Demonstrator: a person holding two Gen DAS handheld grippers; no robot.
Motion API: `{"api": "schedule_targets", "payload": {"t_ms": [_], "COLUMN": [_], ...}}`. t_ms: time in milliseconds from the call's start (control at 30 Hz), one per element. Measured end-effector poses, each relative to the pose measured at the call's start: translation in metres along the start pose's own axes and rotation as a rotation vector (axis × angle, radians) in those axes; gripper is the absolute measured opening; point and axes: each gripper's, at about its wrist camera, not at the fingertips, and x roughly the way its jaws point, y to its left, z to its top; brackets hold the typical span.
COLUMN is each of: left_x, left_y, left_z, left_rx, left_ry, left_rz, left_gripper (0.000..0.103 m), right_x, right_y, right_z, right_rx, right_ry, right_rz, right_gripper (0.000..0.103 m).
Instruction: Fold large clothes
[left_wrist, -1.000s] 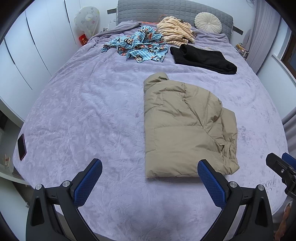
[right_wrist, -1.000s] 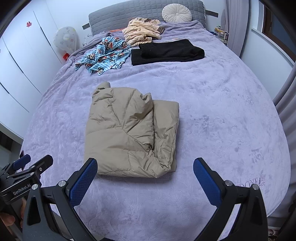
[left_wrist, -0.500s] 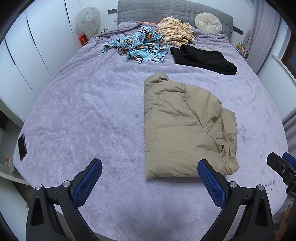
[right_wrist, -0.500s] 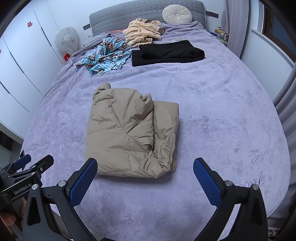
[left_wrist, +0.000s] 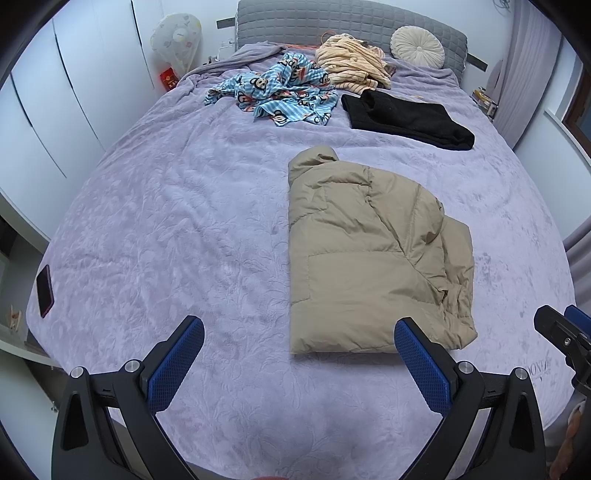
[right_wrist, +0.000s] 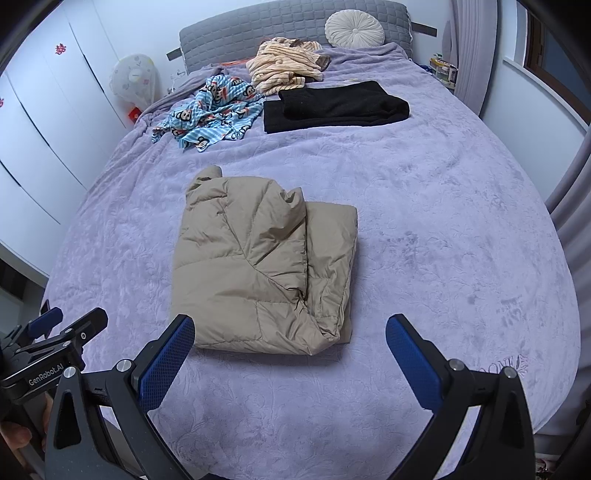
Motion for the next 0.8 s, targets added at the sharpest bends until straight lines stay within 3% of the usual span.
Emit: {"api": "schedule_targets", "payload": {"t_ms": [800], "left_x": [-0.0045], "left_y": [-0.0017], "left_z": [-0.0016], "left_rx": [-0.007], "left_ry": [-0.008], "left_rz": [0.017], "left_gripper": [0.103], "right_x": [-0.0004], "right_y": [0.0028], "right_z": [-0.0026], "right_rx": [0.001], "right_ry": [-0.002], "right_rz": [0.001], "right_gripper": [0.103]}}
